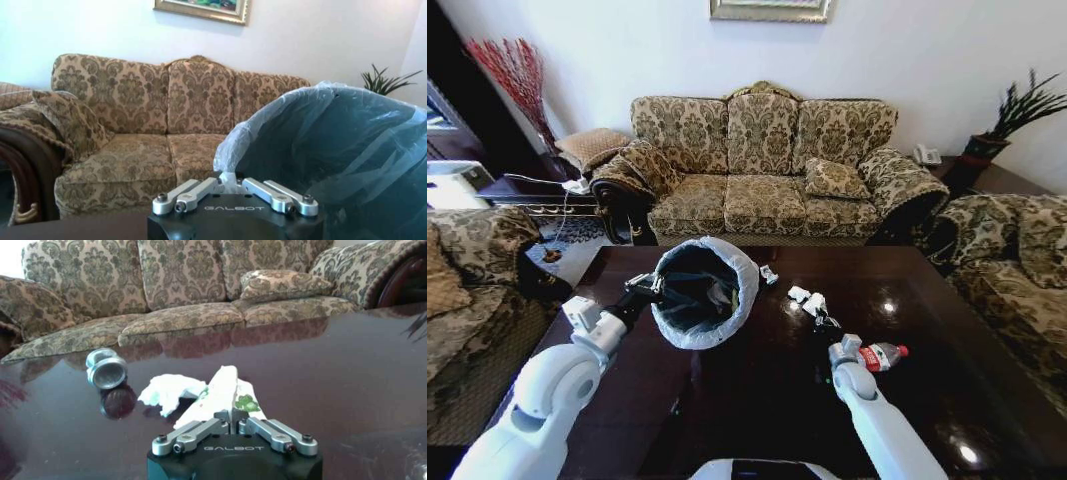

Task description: Move to the front of the table and place the trash on the table into the trash bin.

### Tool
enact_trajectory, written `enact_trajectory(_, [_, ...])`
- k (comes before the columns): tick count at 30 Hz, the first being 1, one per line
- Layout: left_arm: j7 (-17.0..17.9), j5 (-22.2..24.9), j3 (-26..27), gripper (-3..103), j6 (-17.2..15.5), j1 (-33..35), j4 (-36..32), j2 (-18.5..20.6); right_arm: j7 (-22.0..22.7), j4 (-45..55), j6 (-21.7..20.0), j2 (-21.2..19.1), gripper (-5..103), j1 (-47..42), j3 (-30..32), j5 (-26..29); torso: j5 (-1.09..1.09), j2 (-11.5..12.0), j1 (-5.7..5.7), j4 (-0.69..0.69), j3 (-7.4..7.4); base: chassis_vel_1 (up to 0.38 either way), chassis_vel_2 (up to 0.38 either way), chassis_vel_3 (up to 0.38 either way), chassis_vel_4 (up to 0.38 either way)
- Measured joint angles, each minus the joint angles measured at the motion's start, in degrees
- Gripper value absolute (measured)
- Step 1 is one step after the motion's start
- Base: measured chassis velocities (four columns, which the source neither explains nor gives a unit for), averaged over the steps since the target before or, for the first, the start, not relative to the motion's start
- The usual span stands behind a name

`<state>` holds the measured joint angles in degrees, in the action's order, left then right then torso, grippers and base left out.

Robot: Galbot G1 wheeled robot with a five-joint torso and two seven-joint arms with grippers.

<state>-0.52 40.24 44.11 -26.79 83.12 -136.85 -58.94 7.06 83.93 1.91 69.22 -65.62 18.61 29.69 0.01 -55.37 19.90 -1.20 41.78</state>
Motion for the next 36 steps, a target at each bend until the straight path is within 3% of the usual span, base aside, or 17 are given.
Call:
enact_trajectory(12, [-0.3, -0.1, -0.3, 2, 0.0, 0.2, -0.3, -0.1, 1.1, 8.6, -0.9, -2.3, 0, 1.7, 1.4, 1.4, -0.01, 0.0, 0.00, 0.01, 0.00, 0.000, 0.000, 0.000, 0.000])
enact_trajectory(15, [-1.2, 0.4, -1.1, 2, -0.9, -0.8, -0.3, 1.4, 2.3, 22.7, -7.3, -5.0, 0, 4.9, 0.1, 8.1, -0.02, 0.0, 0.00, 0.00, 0.00, 0.000, 0.000, 0.000, 0.000])
enact_trajectory(17, [-1.2, 0.6, -1.4, 2, -1.2, -1.2, -0.1, 1.8, 2.5, 25.4, -8.6, -5.7, 0, 6.1, -0.5, 9.5, -0.03, 0.0, 0.00, 0.00, -0.01, 0.000, 0.000, 0.000, 0.000])
enact_trajectory(19, [-1.2, 1.2, -2.2, 2, -2.9, -2.7, 0.4, 3.1, 3.3, 32.3, -12.1, -8.1, 0, 10.3, -2.6, 14.4, -0.02, 0.0, 0.00, -0.01, 0.00, 0.000, 0.000, 0.000, 0.000])
enact_trajectory(24, [-0.4, 2.4, -3.1, 2, -5.8, -4.1, 0.7, 5.4, 4.8, 39.7, -15.0, -12.1, 0, 16.8, -6.3, 21.9, -0.03, 0.0, 0.01, -0.01, 0.00, 0.000, 0.000, 0.000, 0.000])
enact_trajectory(28, [3.7, 8.5, -4.2, 2, -11.3, -7.9, 1.8, 11.3, 6.4, 48.6, -17.2, -17.1, 0, 24.3, -11.8, 31.5, -0.03, 0.0, 0.00, 0.00, 0.00, 0.000, 0.000, 0.000, 0.000])
enact_trajectory(31, [5.6, 11.2, -5.0, 2, -13.6, -10.5, 2.8, 14.4, 6.9, 52.2, -17.8, -19.5, 0, 26.5, -15.6, 34.8, -0.04, 0.0, 0.00, 0.00, 0.00, 0.000, 0.000, 0.000, 0.000])
enact_trajectory(36, [7.6, 14.1, -5.4, 2, -15.3, -13.4, 3.3, 17.6, 5.4, 53.9, -17.8, -23.0, 0, 28.2, -23.1, 33.0, -0.01, 0.0, 0.00, 0.00, 0.00, 0.000, 0.000, 0.000, 0.000])
